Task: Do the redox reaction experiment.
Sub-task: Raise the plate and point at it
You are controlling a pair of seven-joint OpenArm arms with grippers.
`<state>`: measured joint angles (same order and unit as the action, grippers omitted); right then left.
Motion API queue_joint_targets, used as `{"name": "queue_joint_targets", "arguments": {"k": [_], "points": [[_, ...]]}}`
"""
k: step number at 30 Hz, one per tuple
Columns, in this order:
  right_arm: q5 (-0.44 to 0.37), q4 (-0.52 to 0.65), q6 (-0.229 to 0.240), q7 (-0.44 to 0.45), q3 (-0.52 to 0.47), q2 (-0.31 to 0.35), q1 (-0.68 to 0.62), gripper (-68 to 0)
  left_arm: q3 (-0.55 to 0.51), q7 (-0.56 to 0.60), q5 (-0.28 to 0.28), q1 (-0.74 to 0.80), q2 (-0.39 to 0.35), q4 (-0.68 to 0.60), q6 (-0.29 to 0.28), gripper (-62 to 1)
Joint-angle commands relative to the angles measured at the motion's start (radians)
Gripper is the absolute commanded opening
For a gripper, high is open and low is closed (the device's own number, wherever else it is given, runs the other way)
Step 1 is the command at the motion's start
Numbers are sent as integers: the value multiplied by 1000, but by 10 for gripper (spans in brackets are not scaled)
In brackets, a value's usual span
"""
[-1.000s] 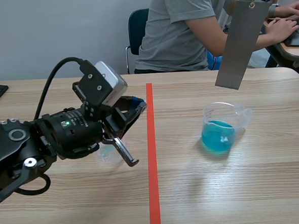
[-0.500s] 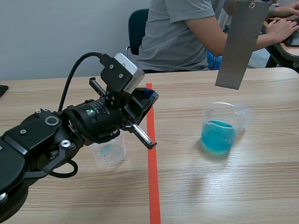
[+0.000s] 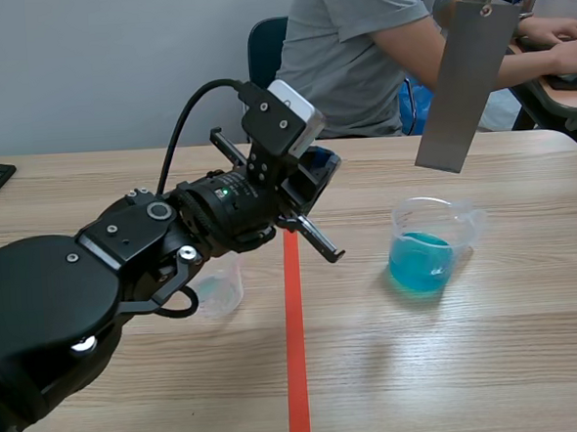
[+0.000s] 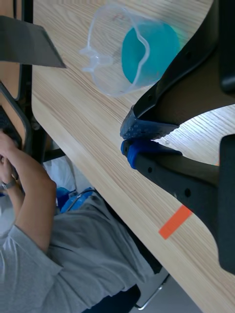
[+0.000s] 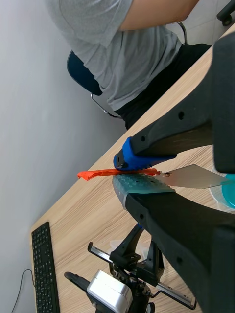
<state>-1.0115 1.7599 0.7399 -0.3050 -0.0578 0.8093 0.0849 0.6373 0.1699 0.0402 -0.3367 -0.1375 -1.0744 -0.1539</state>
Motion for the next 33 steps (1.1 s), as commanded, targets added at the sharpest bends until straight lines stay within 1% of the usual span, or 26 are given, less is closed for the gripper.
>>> {"name": "queue_joint_targets", "arguments": {"k": [1, 4, 8, 9, 11, 13, 17, 19, 25, 33], "points": [[-14, 8, 6, 11, -22, 16, 14, -669, 9, 14, -15, -19, 10, -18, 10, -591], [-14, 8, 6, 11, -22, 16, 14, -669, 23, 13, -29, -28, 10, -18, 10, -591], [-14, 8, 6, 11, -22, 16, 14, -669, 26, 17, -28, -29, 9, -18, 2, -591], [-14, 8, 6, 11, -22, 16, 14, -669, 26, 19, -27, -29, 9, -18, -7, -591], [-14, 8, 6, 11, -22, 16, 14, -669, 26, 26, -14, -29, 9, -18, -43, -591], [-14, 8, 6, 11, -22, 16, 14, -669, 26, 43, -12, -29, 9, -18, -71, -591], [-14, 8, 6, 11, -22, 16, 14, -669, 26, 68, 11, -32, 19, -18, -103, -591], [-14, 8, 6, 11, -22, 16, 14, -669, 27, 68, 33, -35, 34, -18, -105, -591], [-14, 8, 6, 11, -22, 16, 14, -669, 27, 58, 36, -42, 73, -18, -109, -591], [-14, 8, 6, 11, -22, 16, 14, -669, 58, 58, 39, -47, 76, -18, -119, -591]]}}
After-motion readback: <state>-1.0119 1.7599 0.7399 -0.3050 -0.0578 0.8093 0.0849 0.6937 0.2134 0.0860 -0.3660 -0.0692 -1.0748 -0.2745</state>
